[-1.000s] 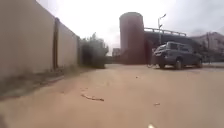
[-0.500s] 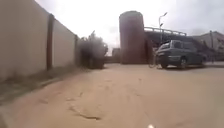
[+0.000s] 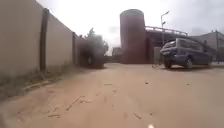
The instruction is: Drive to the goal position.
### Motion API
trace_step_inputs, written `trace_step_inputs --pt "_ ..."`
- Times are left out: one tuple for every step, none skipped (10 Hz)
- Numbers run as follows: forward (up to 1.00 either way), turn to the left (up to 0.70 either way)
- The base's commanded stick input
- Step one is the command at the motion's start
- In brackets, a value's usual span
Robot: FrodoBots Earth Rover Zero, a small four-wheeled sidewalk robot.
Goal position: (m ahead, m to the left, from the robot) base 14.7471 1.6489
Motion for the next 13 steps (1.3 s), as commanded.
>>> trace_step_inputs --pt "1.00 0.00" --pt "1.00 0.00" --pt "1.00 0.00" --pt "1.00 0.00" --pt "1.00 0.00" --pt "1.00 0.00" --pt "1.00 0.00" --pt "1.00 0.00" --pt "1.00 0.00" --pt "1.00 0.00" --pt "1.00 0.00" --pt "1.00 0.00" --pt "1.00 0.00"
